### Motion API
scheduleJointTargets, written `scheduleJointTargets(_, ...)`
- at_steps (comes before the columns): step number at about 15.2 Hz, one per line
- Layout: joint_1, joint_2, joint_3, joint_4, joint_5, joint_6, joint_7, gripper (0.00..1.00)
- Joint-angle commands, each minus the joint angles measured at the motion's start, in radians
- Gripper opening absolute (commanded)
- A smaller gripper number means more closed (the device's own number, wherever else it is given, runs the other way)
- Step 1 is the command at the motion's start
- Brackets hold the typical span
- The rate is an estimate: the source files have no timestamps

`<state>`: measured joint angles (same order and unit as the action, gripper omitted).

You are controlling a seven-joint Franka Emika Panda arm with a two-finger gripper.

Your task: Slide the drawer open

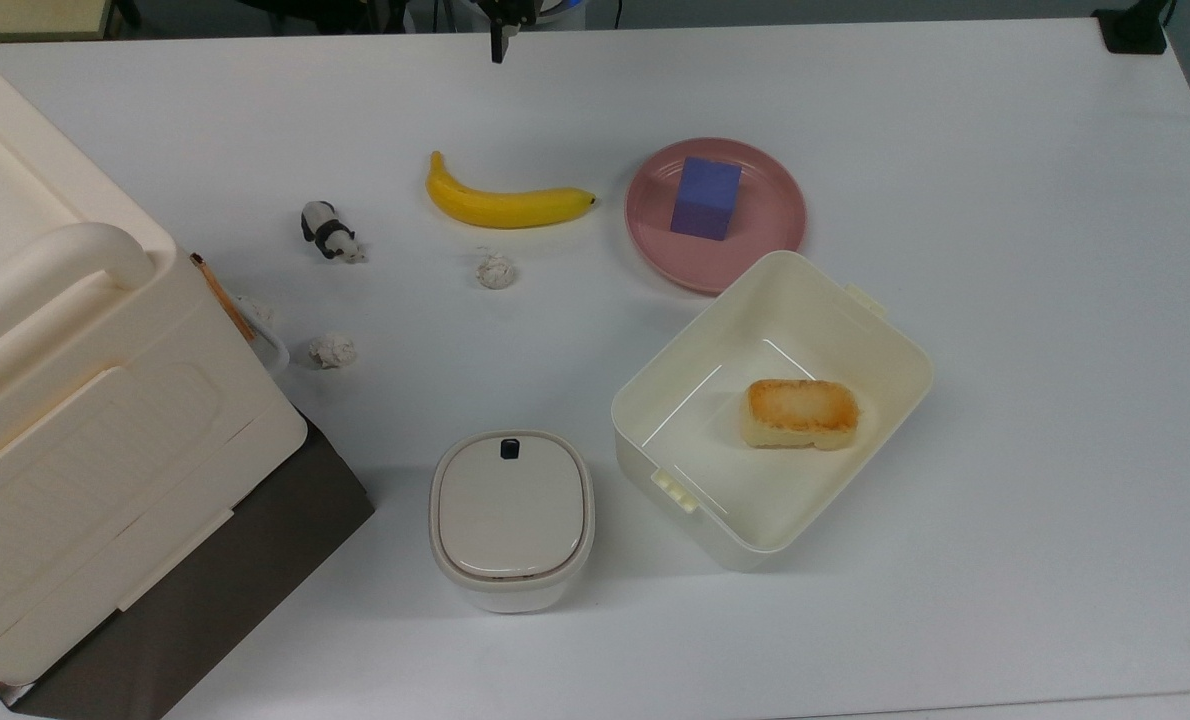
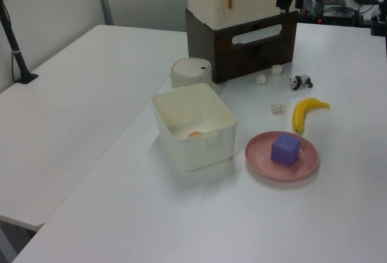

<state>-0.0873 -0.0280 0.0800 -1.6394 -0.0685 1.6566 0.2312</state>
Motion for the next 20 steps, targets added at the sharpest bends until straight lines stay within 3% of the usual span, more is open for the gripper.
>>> scheduleJointTargets(1, 0.001, -0.018, -0.008, -0.017, 0.019, -0.014, -0.062, 1.00)
scheduleJointTargets(8, -0.037, 0.000, -0.012, -0.023, 0.003, -0.005, -0.237, 1.00)
scheduleJointTargets(11, -0.048, 0.043, -0.011, -0.040, -0.074, 0.034, -0.363, 1.00)
scheduleJointTargets(13, -0.075, 0.063, -0.012, -0.063, -0.086, 0.095, -0.418, 1.00)
scheduleJointTargets(20, -0.098, 0.217, -0.012, -0.060, -0.278, 0.290, -0.417, 1.00)
